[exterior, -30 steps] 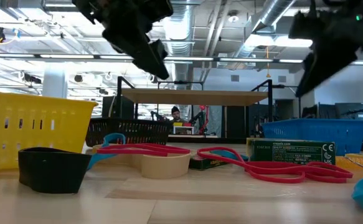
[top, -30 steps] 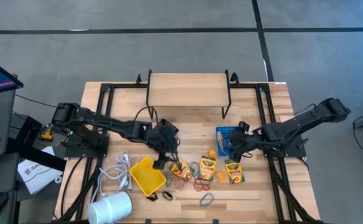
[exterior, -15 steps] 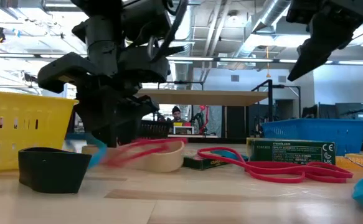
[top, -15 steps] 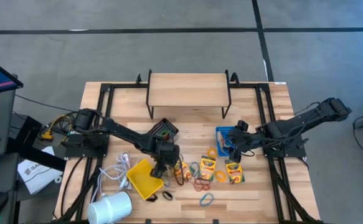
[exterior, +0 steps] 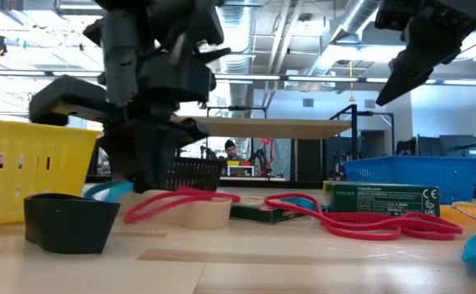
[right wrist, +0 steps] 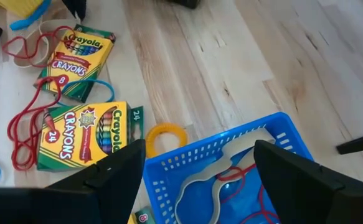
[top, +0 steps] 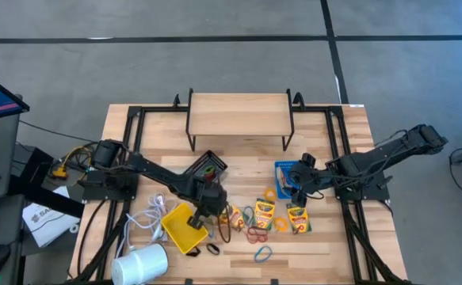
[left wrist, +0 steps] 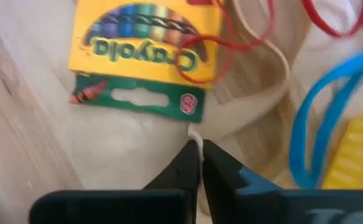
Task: Pick & Place Office Desk Supplies
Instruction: Put the white rubber band into the blue bin
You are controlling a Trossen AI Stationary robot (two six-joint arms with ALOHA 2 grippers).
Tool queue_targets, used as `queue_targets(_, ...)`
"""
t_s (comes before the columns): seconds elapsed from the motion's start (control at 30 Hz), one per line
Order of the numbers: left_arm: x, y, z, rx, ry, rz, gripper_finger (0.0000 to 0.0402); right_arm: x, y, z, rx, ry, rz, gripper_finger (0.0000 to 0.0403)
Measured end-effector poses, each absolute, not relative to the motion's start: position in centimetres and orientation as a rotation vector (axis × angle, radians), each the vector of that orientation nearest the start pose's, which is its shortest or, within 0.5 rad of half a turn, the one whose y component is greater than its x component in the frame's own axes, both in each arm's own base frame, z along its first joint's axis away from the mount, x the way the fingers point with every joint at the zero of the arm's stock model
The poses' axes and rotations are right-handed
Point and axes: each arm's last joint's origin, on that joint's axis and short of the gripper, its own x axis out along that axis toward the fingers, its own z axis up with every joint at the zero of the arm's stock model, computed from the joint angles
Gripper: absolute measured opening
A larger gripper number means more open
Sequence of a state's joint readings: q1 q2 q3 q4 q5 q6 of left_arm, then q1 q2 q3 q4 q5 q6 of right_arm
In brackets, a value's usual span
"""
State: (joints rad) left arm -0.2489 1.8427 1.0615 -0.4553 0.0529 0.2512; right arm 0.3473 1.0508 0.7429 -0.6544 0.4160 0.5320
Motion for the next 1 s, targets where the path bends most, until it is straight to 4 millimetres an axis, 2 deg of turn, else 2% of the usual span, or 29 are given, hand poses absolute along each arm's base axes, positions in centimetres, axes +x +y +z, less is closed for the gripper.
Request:
queue_targets(0.23,32.3,-6.4,21.0,0.317,0.942,-0.312,0.0003,18.7,5.5,23.9,0.14,0.836,-0.294,0.0297)
queue_targets(0.4,31.2,-4.6,27.2,0.284,0.641,-0.236,0.0002,18.9,5.6,24.0,0.142,0.809,-0.285,0.0297)
queue_targets(0.57,30.5,-3.4,31.0,0.261,0.401,-0.232,0.0002,19.8,5.8,24.8,0.1,0.7,-0.254,0.0297)
queue_targets(0.77,31.4,-3.2,32.3,0.313,0.211,-0.267,0.0003,21.2,6.1,26.6,0.024,0.498,-0.166,0.0297)
queue_targets(0.87,32.6,-3.1,31.8,0.34,0.161,-0.276,0.0002,21.7,6.4,27.6,-0.005,0.398,-0.103,0.0297)
queue_targets(1.0,34.3,-2.6,30.8,0.365,0.108,-0.272,0.0003,22.1,7.0,28.7,0.02,0.29,0.071,0.0297)
